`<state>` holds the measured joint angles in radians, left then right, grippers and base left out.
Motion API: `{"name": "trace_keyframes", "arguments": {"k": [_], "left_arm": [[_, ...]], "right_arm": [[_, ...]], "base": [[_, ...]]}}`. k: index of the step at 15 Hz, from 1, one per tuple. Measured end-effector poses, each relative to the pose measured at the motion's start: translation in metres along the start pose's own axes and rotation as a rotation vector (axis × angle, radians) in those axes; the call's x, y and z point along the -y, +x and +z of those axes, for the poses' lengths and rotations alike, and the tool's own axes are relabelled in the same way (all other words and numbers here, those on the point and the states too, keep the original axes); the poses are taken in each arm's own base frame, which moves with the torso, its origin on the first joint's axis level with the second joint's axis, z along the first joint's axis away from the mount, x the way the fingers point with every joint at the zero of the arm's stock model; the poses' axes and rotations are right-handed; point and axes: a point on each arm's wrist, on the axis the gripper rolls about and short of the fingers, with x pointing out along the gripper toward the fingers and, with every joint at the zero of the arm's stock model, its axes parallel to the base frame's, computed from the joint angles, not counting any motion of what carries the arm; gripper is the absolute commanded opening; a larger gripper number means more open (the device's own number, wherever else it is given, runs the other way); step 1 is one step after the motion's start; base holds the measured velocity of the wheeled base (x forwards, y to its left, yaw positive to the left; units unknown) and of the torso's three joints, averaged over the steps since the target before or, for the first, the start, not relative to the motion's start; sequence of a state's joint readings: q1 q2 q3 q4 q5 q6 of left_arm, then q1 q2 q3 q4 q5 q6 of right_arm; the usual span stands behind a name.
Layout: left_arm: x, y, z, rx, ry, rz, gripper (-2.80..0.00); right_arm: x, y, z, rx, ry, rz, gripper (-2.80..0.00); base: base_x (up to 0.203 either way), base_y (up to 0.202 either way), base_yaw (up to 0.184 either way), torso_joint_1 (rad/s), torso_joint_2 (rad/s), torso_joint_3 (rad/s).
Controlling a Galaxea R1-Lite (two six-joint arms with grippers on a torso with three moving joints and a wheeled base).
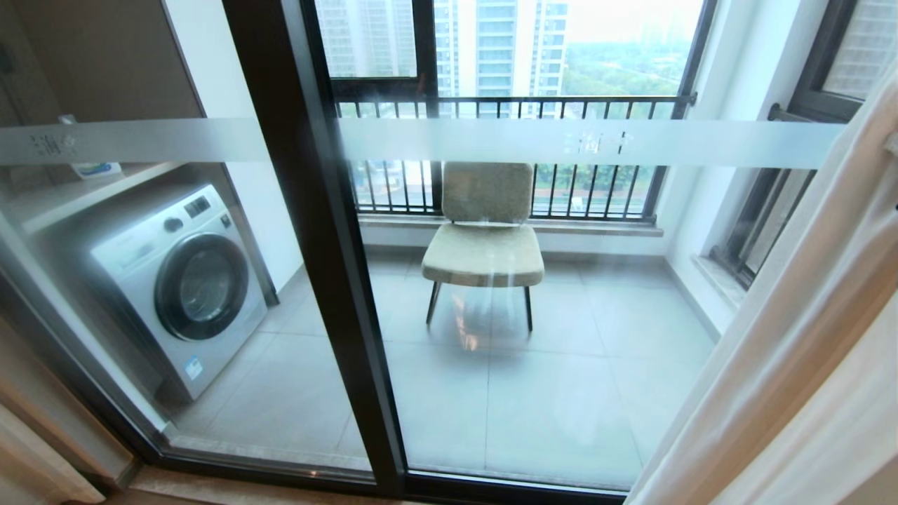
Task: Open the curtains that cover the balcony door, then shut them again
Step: Close the inner curtains on both sides
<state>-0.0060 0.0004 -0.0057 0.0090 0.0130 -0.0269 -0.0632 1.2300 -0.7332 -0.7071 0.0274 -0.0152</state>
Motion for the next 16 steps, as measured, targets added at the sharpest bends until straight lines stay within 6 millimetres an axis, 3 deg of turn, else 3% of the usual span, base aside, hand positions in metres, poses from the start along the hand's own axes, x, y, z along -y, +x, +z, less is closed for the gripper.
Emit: {"name": "trace_keyframes", "arguments": {"k": [10,16], "left_arm": [[0.000,0.000,0.000,0.000,0.000,0.001,-2.80],[0.000,0.000,0.000,0.000,-0.001,0.000,-2.80]], "right_arm": [[-0.013,0.004,0.001,0.003,-0.015,0.064,-2.80],[-0.020,0.026,0.008,0.025,-0.017,0.090,-2.80]], "base": [[0.000,0.191,-0.001,0.002,0.00,0.002],[0.000,0.192,0.000,0.004,0.00,0.002]]}}
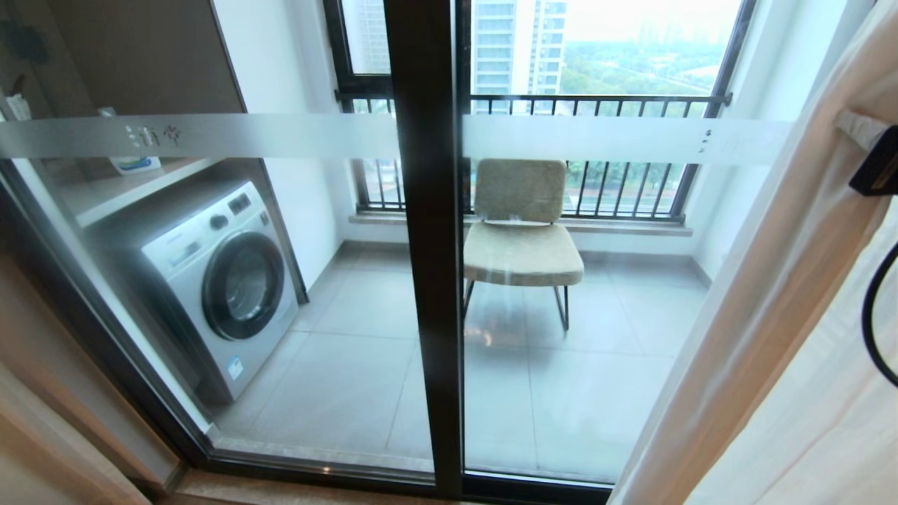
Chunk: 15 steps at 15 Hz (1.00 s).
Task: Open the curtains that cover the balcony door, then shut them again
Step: Close the inner curtains on both sides
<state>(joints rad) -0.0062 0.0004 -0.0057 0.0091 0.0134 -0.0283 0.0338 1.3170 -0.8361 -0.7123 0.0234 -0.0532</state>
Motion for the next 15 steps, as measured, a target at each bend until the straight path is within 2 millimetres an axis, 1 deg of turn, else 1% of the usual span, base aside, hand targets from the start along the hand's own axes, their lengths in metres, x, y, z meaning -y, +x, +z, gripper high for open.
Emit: {"name": "trace_keyframes", "arguments": {"k": [15], "left_arm": [[0.000,0.000,0.000,0.000,0.001,0.000,-2.80]], "right_arm": [[-0.024,0.046,-0.008,0.022,-0.005,0.083,-2.80]], "base": [[0.000,0.192,0.001,0.004,0.00,0.002]]}}
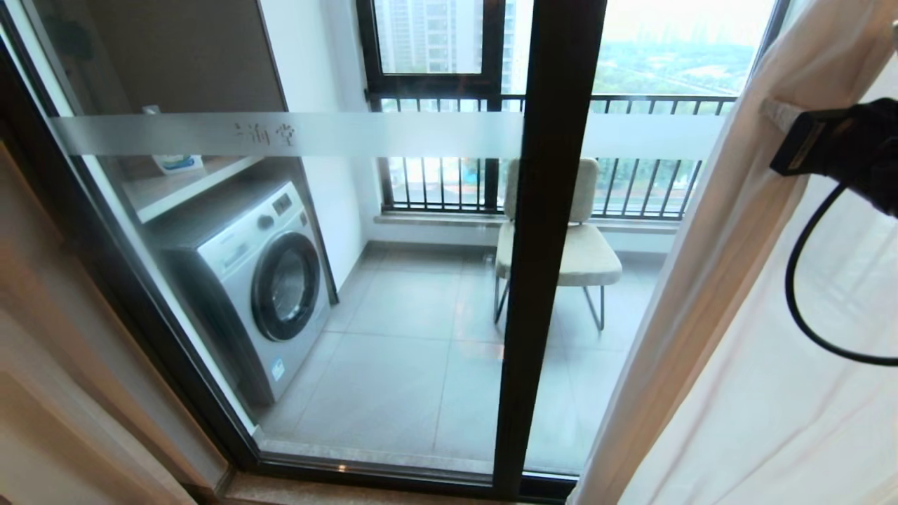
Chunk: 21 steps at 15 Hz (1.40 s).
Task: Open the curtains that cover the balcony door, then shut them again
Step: Close the inner curtains on both sides
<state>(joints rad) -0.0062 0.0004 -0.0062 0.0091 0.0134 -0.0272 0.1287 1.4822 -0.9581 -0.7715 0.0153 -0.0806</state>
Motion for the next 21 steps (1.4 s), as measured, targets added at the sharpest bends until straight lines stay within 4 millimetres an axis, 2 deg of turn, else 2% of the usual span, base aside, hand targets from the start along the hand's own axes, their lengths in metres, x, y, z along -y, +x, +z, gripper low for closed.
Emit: {"name": "trace_keyframes", "arguments": {"k": [6,21], "left_arm": [[0.0000,0.0000,0.0000,0.000,0.000,0.000,-2.80],[0.0000,0.0000,0.0001,0.001,0.001,0.002,-2.80]], "right_arm": [[-0.0061,0.0071,-0.0029,-0.006,0.004,0.017,-2.80],[-0.0065,0.0058,-0.0030,-0.007,0.005,0.018,-2.80]], "base": [[0.000,0.192,0.001,0.003,0.00,0.002],[0.000,0.190,0.001,0.003,0.00,0.001]]}}
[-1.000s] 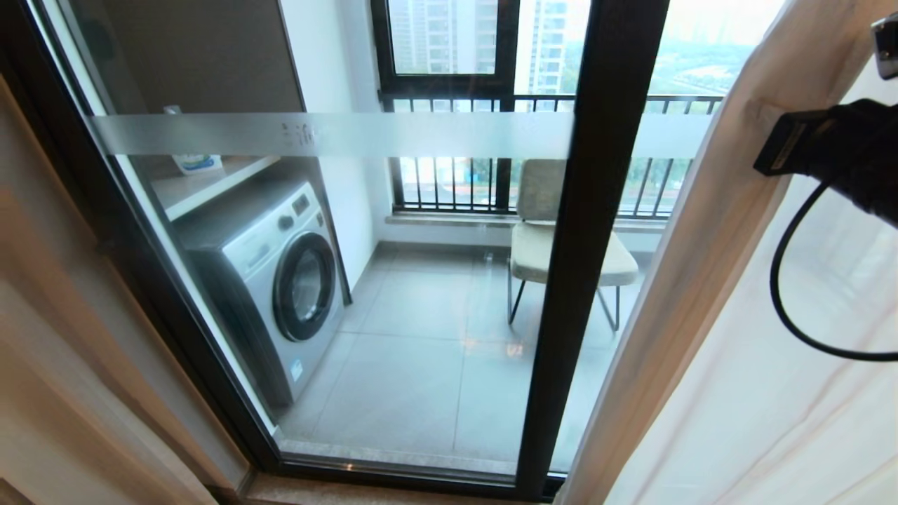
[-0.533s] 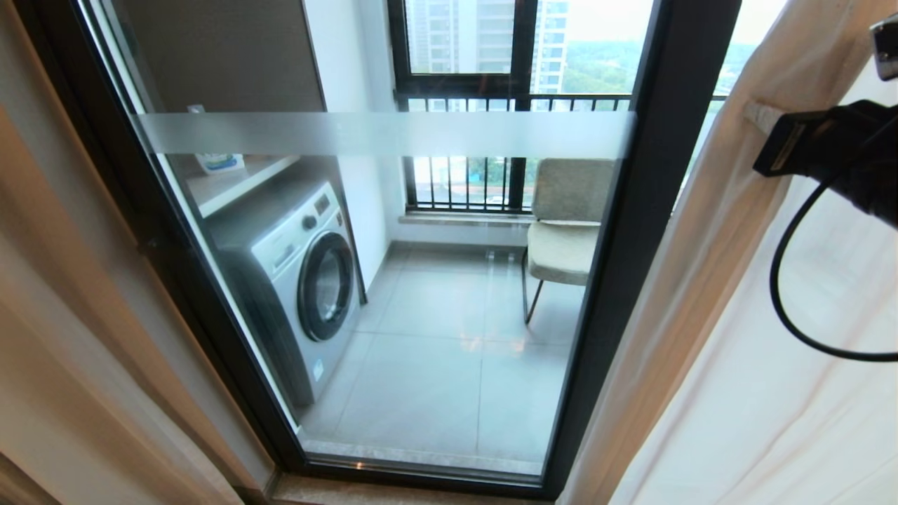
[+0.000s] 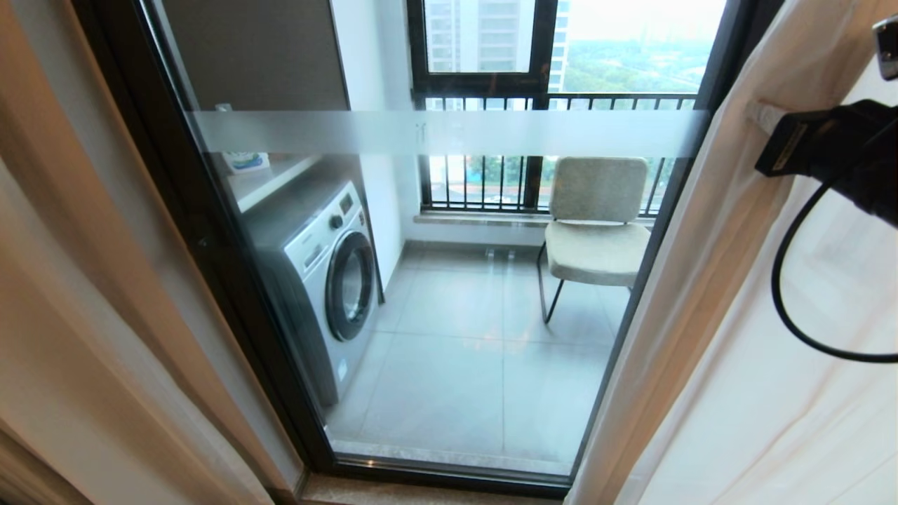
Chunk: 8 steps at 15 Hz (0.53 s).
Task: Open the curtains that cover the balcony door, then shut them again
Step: Close the inner curtains on both sides
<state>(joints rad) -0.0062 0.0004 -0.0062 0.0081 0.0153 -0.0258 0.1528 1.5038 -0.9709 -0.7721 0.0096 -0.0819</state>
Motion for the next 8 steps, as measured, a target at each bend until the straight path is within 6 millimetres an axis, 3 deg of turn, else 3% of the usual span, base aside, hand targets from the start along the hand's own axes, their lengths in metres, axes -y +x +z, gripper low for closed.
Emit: {"name": "trace_keyframes", "arguments": {"k": [5,8], "left_arm": [[0.0000,0.0000,-0.0001,-0.001,-0.001,-0.001,-2.80],[0.0000,0.0000,-0.0001,-0.001,0.000,-0.001,-2.80]], "right_arm": [[0.0000,-0.0004,0.0002,0.000,-0.003,0.000,-2.80],[-0.0003,-0.0010,-0.0001,-0.003,-0.006,0.003,-2.80]], "base": [[0.000,0.177,0.004,0.003,0.00,0.003],[0.000,0.026,-0.001,-0.001,0.00,0.002]]}}
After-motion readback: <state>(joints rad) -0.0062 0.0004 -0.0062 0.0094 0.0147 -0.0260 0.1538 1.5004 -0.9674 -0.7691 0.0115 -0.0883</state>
